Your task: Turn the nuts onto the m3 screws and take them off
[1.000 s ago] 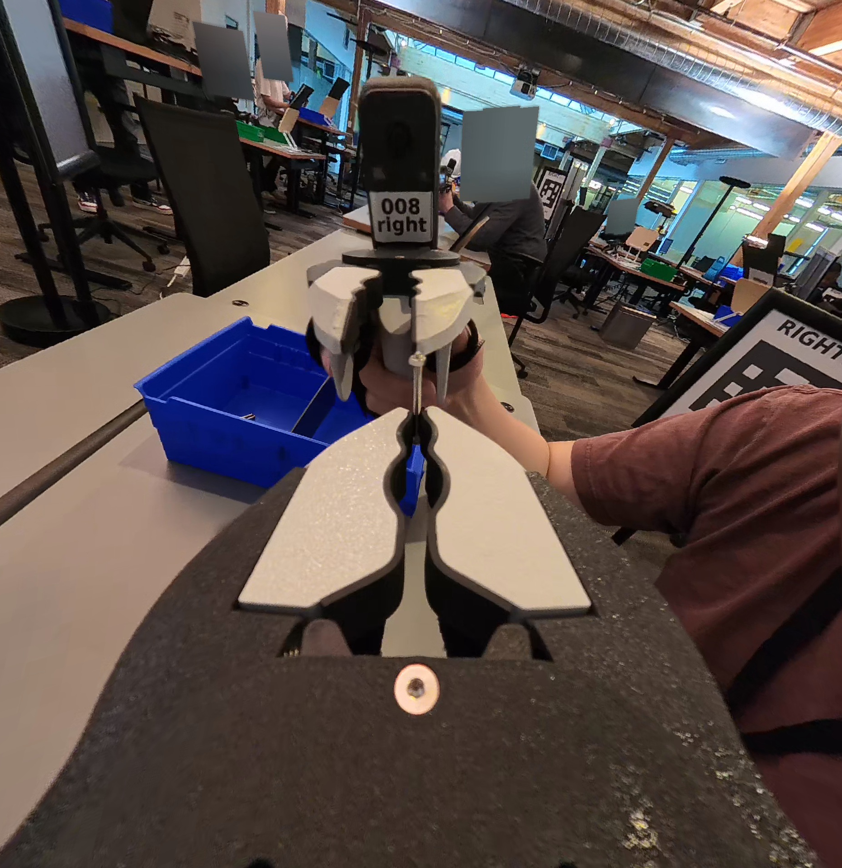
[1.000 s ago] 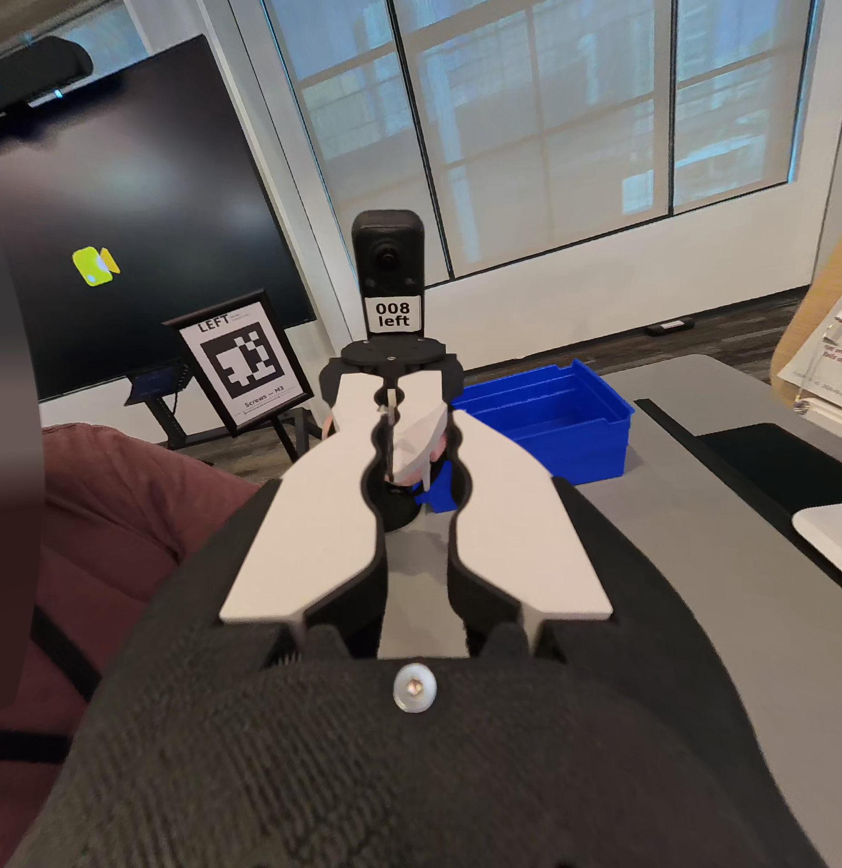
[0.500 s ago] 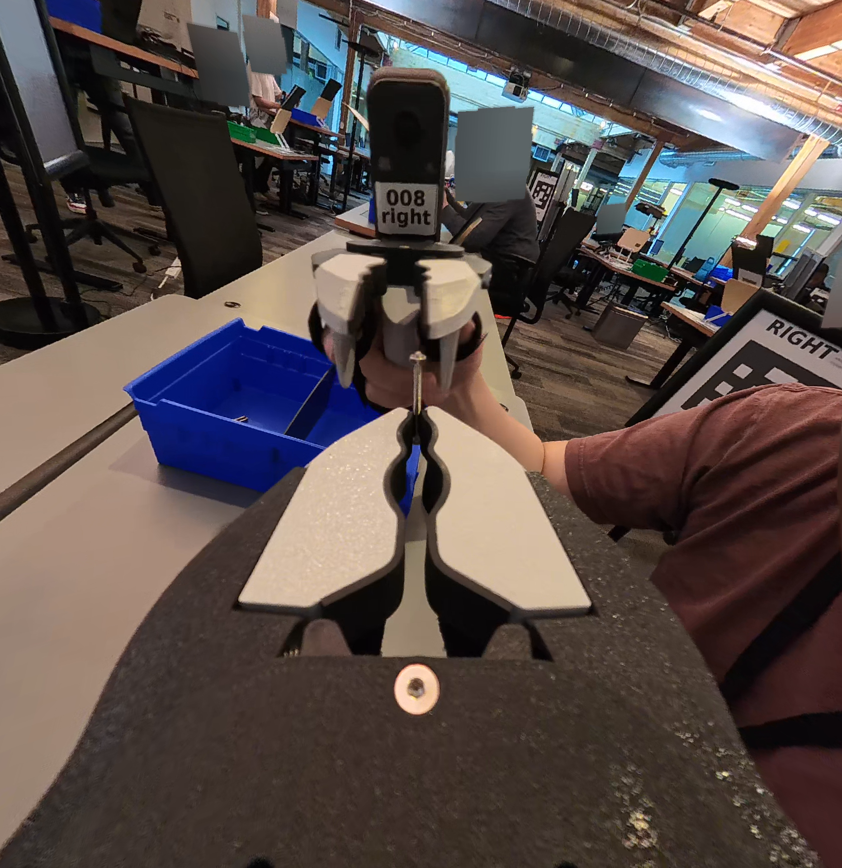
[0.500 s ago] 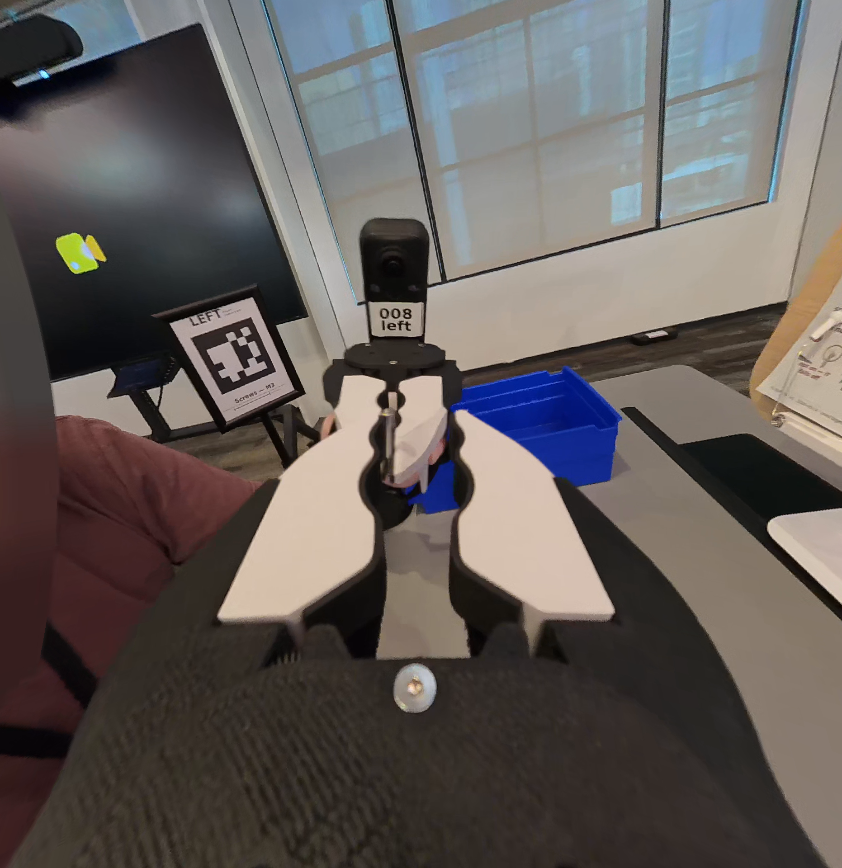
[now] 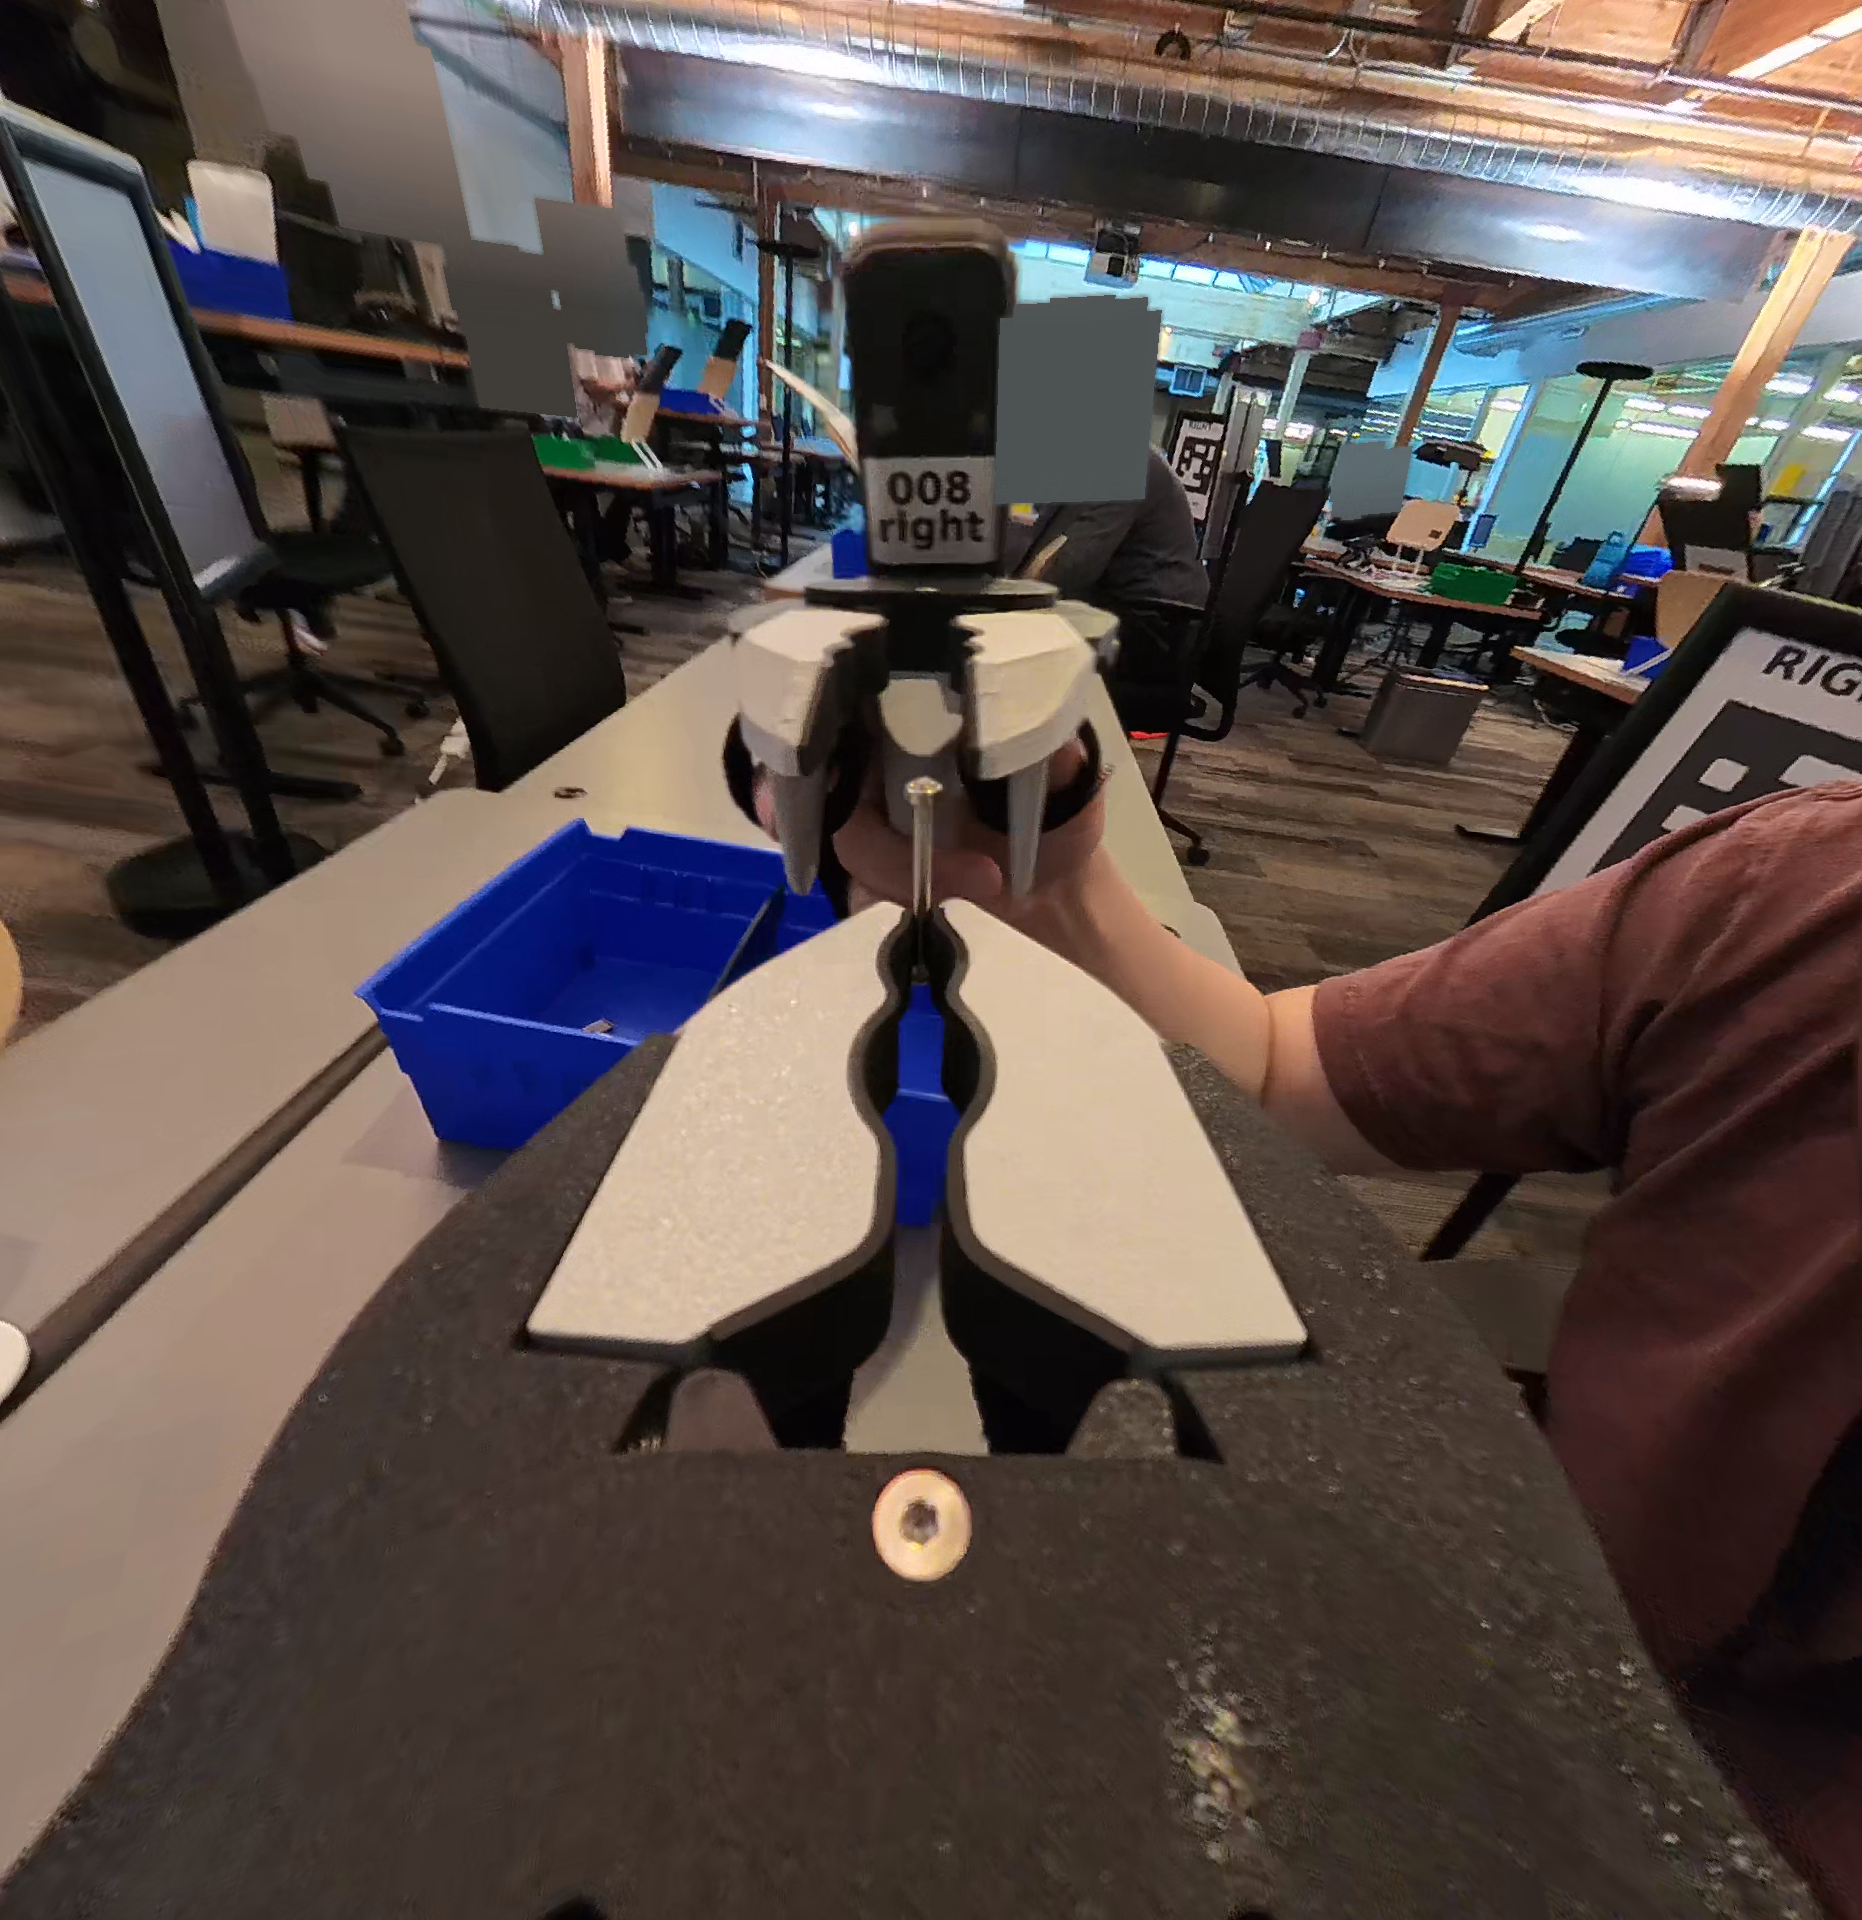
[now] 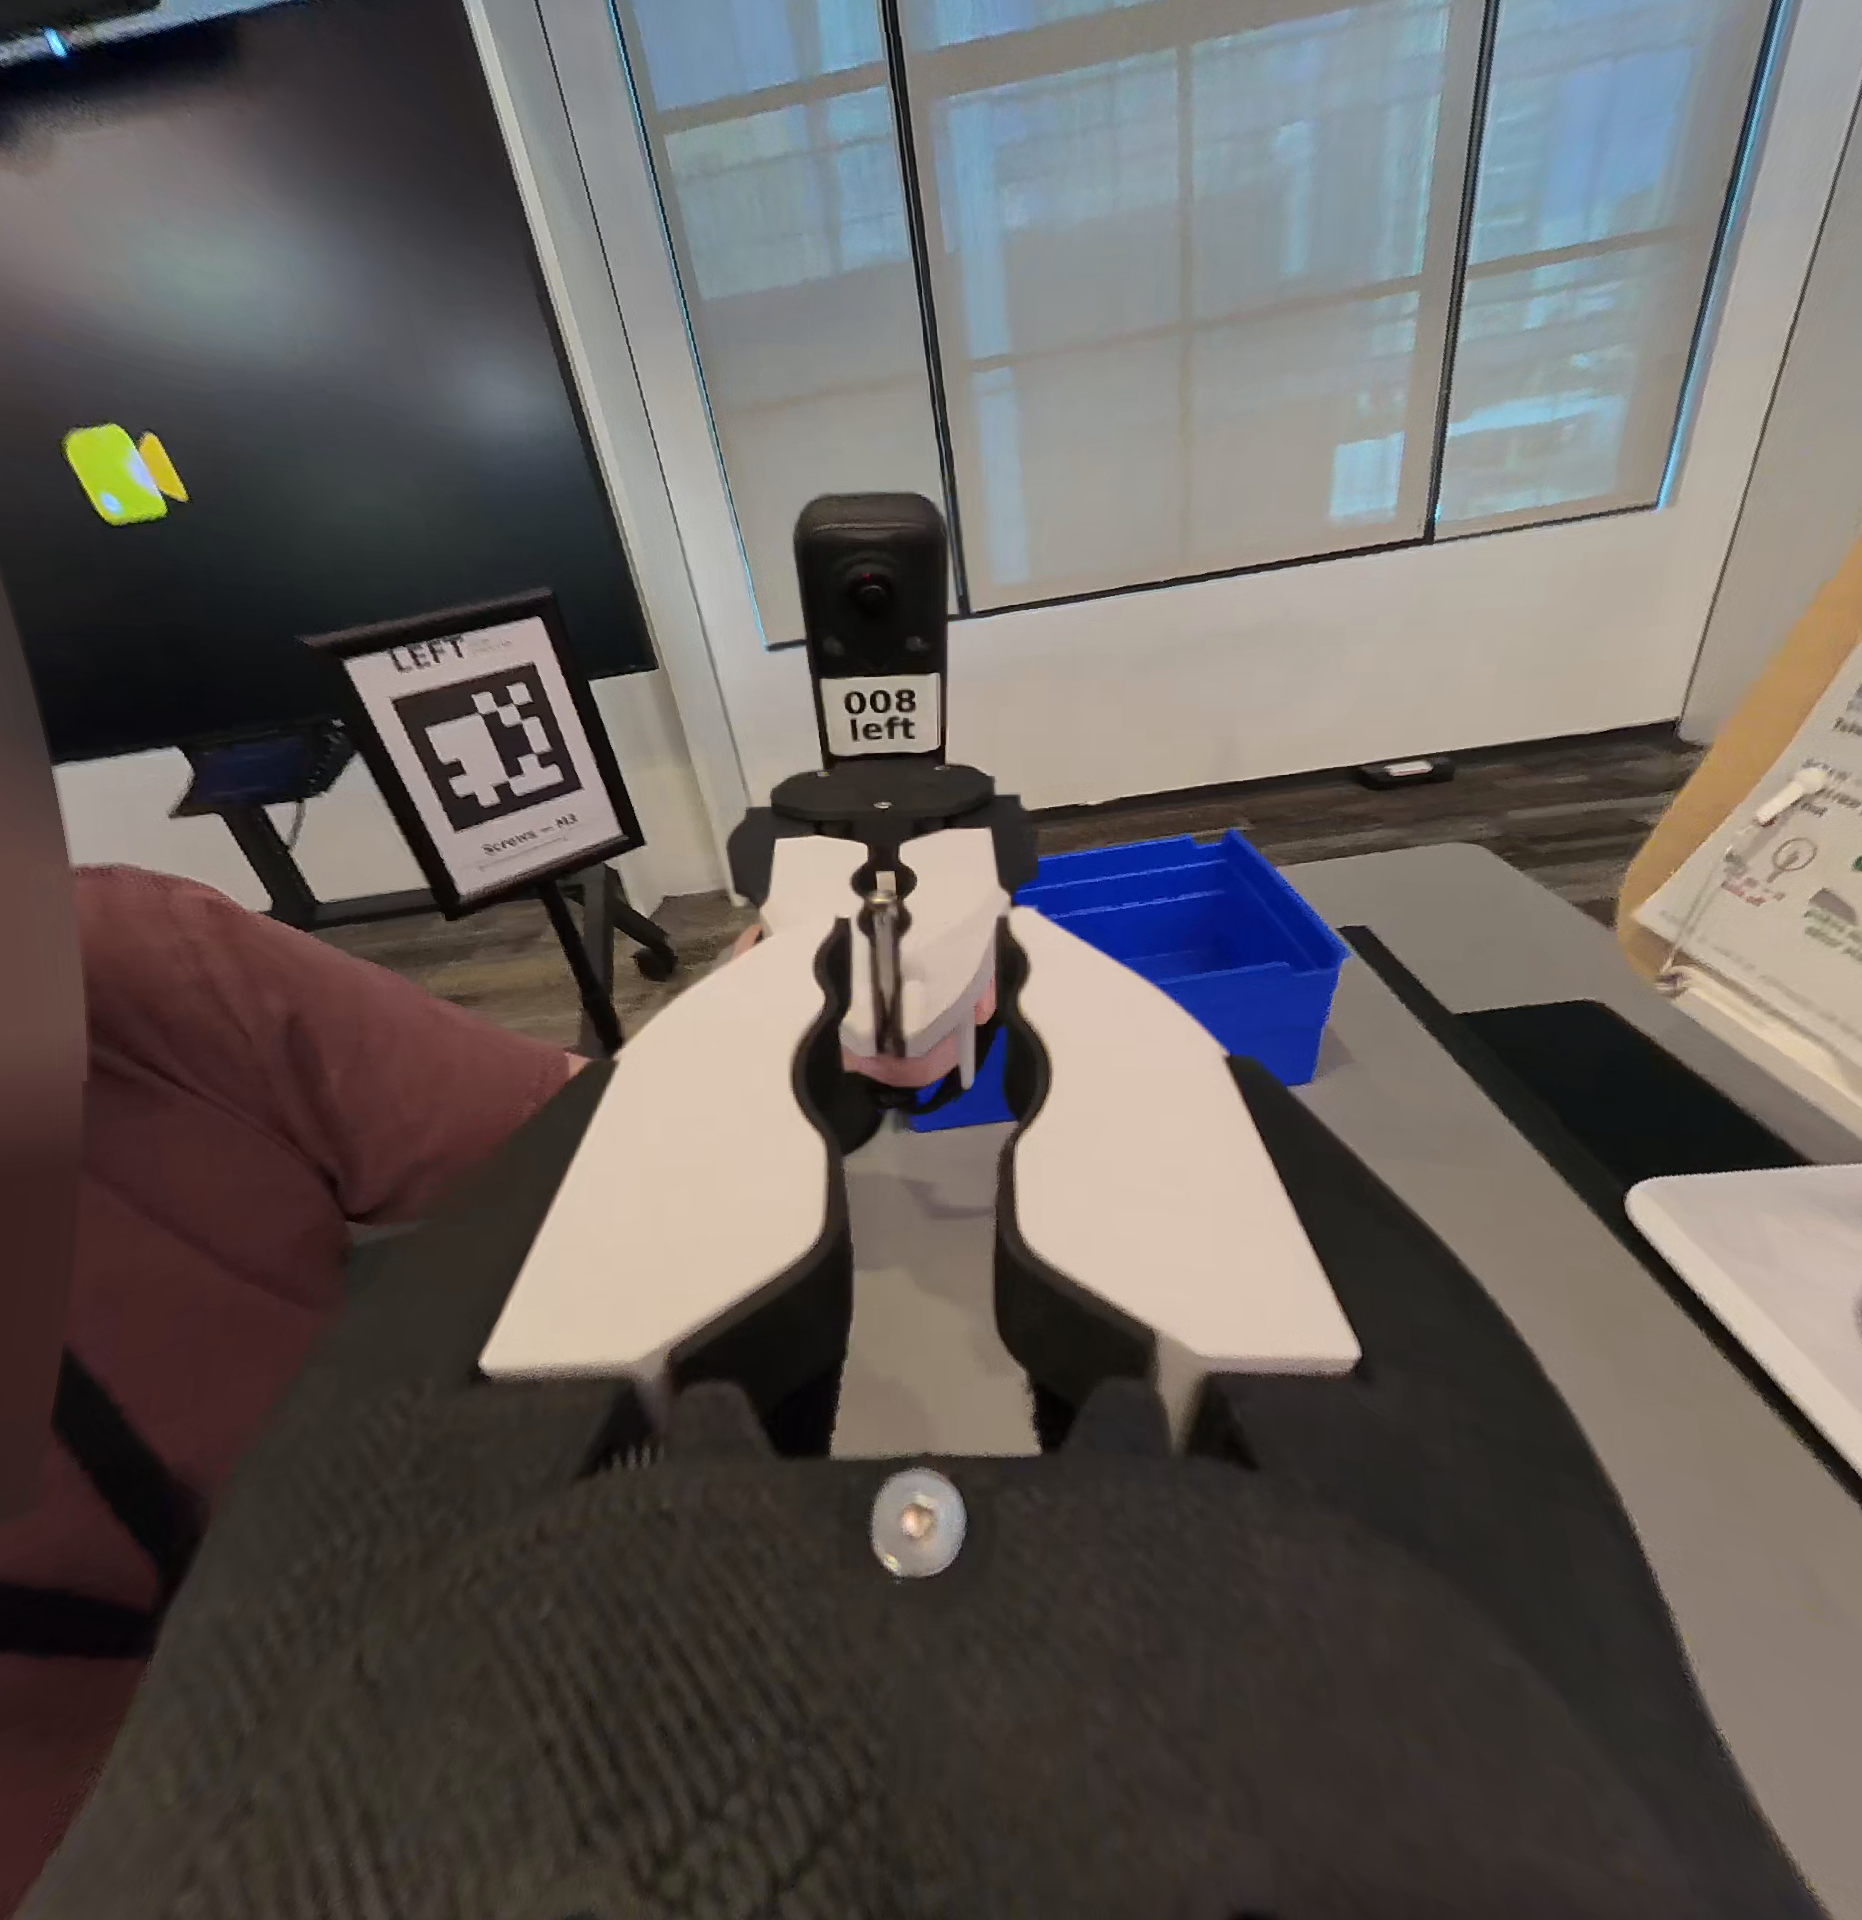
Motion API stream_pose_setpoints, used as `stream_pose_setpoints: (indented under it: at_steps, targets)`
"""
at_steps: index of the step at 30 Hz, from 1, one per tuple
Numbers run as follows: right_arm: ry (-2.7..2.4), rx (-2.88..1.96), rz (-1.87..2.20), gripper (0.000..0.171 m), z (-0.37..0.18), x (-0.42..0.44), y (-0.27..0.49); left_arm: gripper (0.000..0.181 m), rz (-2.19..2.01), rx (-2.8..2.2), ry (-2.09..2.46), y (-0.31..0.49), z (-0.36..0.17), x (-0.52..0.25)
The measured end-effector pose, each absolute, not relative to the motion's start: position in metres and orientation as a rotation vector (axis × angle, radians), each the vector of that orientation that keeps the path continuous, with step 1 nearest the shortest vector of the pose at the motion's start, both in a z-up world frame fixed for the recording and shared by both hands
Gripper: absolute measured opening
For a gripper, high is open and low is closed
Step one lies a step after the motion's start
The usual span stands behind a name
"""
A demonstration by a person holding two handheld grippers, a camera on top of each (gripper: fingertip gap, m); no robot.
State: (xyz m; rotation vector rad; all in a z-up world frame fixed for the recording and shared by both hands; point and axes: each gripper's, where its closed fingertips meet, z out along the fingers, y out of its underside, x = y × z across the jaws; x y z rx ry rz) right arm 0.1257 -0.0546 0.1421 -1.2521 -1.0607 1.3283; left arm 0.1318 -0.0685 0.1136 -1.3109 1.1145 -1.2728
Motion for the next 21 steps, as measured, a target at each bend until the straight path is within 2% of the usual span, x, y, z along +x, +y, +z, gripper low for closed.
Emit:
stream_pose_setpoints:
  at_steps: [7,13,21]
  targets:
    - [-1.11,-1.227,1.158,0.028,0.138,0.111,-0.061,0.002,-1.233,-1.272,1.164,-0.075,0.11,0.14]
    - [-1.135,-1.244,1.172,0.023,0.138,0.124,-0.059,0.002,-1.192,-1.257,1.167,-0.074,0.112,0.136]
    - [-1.136,-1.21,1.168,0.024,0.138,0.109,-0.067,0.002,-1.183,-1.26,1.206,-0.081,0.109,0.142]
